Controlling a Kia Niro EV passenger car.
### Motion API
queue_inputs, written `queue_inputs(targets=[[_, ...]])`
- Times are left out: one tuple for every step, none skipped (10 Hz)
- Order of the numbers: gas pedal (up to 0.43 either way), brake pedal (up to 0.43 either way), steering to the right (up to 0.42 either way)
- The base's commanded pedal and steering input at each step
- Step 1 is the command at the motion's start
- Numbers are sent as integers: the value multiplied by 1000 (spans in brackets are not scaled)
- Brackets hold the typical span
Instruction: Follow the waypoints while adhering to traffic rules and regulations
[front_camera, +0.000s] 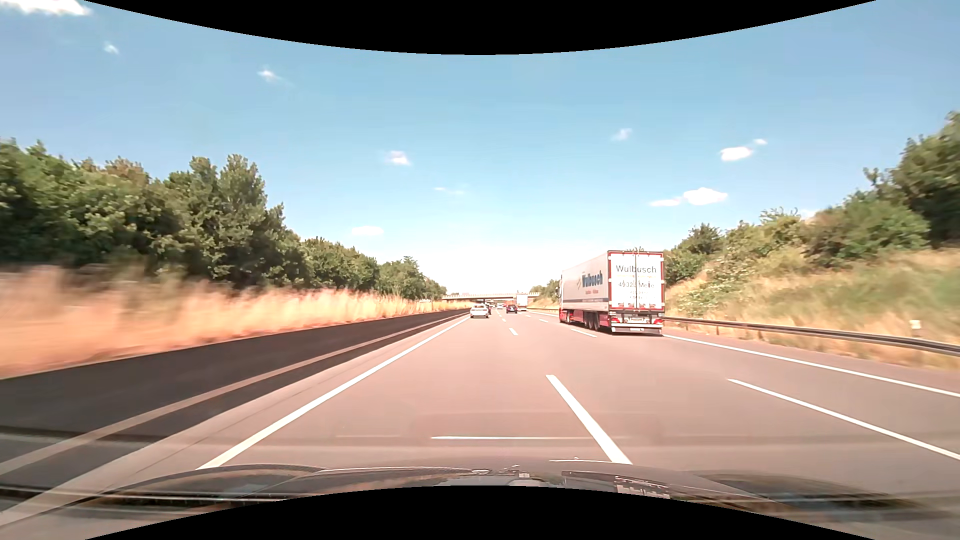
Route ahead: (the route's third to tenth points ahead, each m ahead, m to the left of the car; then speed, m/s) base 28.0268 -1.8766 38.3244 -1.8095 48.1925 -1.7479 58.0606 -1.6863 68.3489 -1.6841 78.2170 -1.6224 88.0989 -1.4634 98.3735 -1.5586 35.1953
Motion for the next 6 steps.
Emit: queue_inputs(targets=[[441, 0, -5], [441, 0, -5], [441, 0, -3], [441, 0, -1], [441, 0, -1], [441, 0, -2]])
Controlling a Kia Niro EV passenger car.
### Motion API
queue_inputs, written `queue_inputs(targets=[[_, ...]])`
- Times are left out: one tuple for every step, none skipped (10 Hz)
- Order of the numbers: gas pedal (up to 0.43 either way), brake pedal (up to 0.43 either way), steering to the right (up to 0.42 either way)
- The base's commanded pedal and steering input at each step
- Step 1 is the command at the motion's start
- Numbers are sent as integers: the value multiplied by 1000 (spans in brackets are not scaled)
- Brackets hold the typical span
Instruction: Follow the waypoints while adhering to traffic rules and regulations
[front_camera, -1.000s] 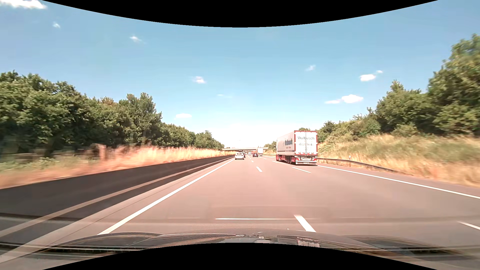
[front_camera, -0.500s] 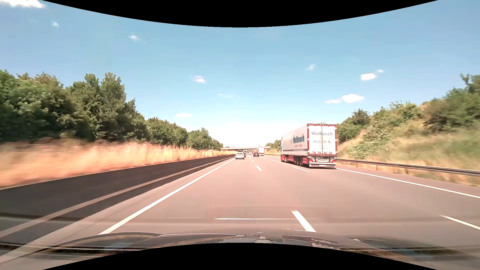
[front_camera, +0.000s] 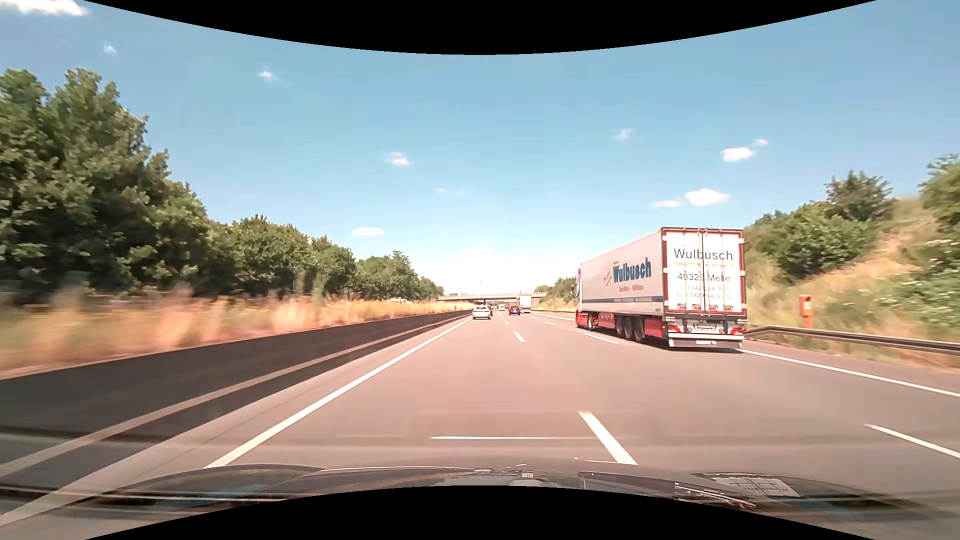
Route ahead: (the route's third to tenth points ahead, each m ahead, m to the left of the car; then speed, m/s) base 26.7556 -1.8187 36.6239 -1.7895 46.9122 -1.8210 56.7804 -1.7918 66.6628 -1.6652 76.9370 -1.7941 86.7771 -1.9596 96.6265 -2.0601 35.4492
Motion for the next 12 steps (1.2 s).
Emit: queue_inputs(targets=[[441, 0, -3], [441, 0, -5], [441, 0, -5], [441, 0, -4], [441, 0, -1], [441, 0, 0], [441, 0, -1], [441, 0, -3], [441, 0, -4], [441, 0, -4], [441, 0, -3], [441, 0, -1]])
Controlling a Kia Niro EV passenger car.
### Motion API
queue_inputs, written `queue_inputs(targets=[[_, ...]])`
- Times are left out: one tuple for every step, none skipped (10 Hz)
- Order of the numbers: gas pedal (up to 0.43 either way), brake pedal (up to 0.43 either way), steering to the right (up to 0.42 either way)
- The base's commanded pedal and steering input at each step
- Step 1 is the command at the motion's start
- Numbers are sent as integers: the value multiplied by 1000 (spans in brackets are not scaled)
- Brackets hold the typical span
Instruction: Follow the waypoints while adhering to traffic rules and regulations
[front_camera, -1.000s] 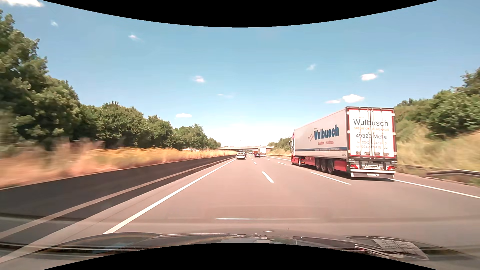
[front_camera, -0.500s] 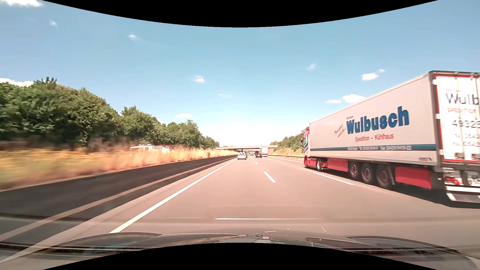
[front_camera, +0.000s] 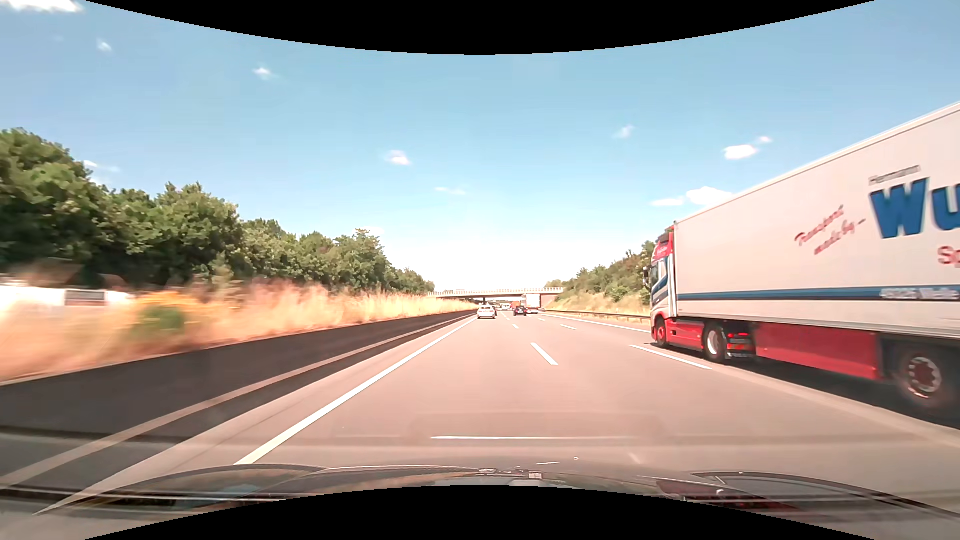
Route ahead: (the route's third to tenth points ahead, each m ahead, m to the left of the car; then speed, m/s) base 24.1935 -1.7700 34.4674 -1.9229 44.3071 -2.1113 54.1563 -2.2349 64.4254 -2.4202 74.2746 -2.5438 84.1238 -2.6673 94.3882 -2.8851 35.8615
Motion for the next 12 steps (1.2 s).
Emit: queue_inputs(targets=[[441, 0, 0], [441, 0, 0], [441, 0, -1], [441, 0, 0], [441, 0, 0], [441, 0, 1], [441, 0, 1], [441, 0, 1], [441, 0, 1], [441, 0, 0], [441, 0, 0], [429, 0, 0]])
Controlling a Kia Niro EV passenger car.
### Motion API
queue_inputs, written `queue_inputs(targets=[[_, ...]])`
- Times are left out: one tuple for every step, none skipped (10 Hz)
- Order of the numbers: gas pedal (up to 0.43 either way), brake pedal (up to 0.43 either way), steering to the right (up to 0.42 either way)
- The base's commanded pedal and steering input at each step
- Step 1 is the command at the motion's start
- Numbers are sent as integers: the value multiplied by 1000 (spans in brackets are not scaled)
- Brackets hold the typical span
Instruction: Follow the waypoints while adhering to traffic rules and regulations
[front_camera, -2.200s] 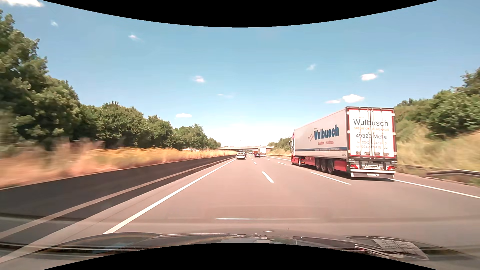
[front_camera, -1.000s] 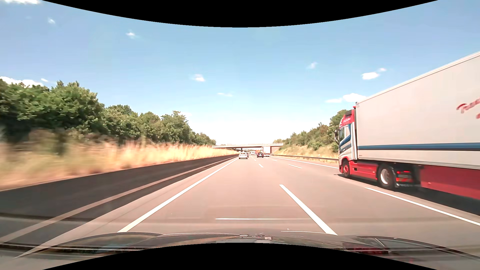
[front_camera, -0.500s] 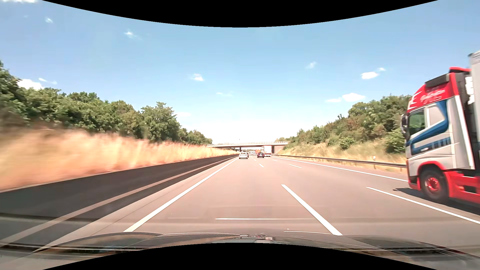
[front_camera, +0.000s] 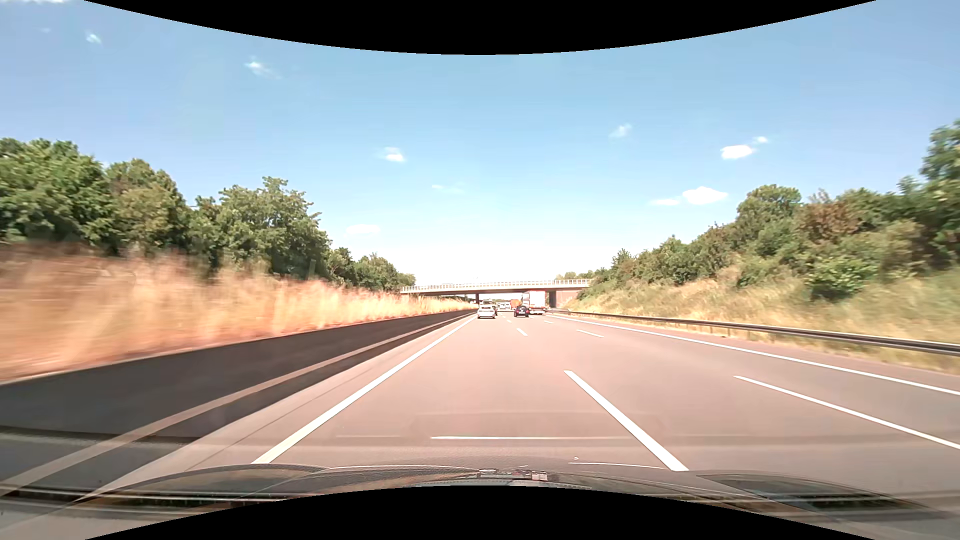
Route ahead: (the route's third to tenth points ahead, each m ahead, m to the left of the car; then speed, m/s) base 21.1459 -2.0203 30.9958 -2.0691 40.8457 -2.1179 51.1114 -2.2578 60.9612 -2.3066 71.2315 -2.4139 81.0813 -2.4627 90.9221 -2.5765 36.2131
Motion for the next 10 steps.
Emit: queue_inputs(targets=[[429, 0, 0], [429, 0, -1], [429, 0, -1], [429, 0, -1], [429, 0, -3], [429, 0, -2], [429, 0, -1], [429, 0, -1], [429, 0, -1], [449, 0, -1]])
